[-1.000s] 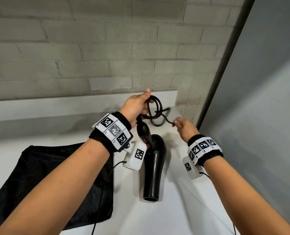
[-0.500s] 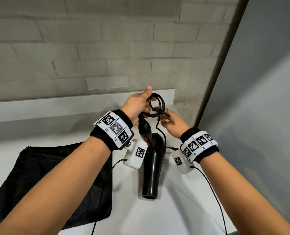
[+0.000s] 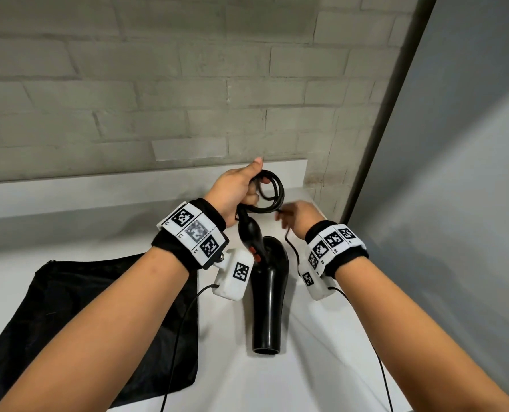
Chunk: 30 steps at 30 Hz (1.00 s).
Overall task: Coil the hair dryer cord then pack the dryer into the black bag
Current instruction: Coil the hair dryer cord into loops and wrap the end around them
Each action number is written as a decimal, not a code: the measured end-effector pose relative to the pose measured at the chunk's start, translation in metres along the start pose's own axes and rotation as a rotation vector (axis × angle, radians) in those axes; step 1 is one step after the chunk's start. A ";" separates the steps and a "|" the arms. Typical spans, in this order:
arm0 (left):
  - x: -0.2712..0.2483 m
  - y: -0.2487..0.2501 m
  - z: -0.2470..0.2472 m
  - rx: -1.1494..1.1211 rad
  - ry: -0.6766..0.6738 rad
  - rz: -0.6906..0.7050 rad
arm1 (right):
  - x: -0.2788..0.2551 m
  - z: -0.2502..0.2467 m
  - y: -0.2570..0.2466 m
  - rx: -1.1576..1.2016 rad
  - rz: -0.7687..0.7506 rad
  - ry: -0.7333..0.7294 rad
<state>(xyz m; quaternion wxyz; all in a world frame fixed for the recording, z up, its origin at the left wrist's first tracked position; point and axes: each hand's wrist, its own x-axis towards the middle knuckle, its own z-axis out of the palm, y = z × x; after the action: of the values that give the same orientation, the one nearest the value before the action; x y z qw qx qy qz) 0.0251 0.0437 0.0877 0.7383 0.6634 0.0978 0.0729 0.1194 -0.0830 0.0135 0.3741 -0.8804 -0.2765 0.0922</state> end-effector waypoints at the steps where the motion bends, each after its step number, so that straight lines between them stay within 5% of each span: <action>1: -0.003 0.000 0.000 -0.034 -0.033 -0.002 | 0.002 0.000 0.010 -0.043 0.063 -0.020; 5: -0.007 -0.002 -0.002 -0.005 -0.066 0.041 | 0.000 0.006 0.038 -0.099 0.186 0.054; 14: -0.002 -0.001 0.006 0.015 -0.033 0.095 | -0.021 -0.009 -0.017 0.336 -0.228 -0.128; 18: 0.000 0.000 0.003 -0.011 -0.024 0.091 | -0.016 -0.012 -0.017 0.444 -0.211 -0.052; 25: -0.007 0.002 0.010 0.203 -0.265 0.073 | -0.007 -0.031 -0.032 0.211 -0.240 0.245; 30: -0.002 0.000 0.018 0.129 -0.144 0.071 | -0.008 -0.053 -0.049 0.091 -0.257 0.424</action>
<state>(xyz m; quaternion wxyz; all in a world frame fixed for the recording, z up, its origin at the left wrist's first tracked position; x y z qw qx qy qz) 0.0270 0.0261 0.0892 0.6961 0.7161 0.0255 0.0446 0.1113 -0.0920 0.0854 0.4718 -0.8199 -0.2969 -0.1305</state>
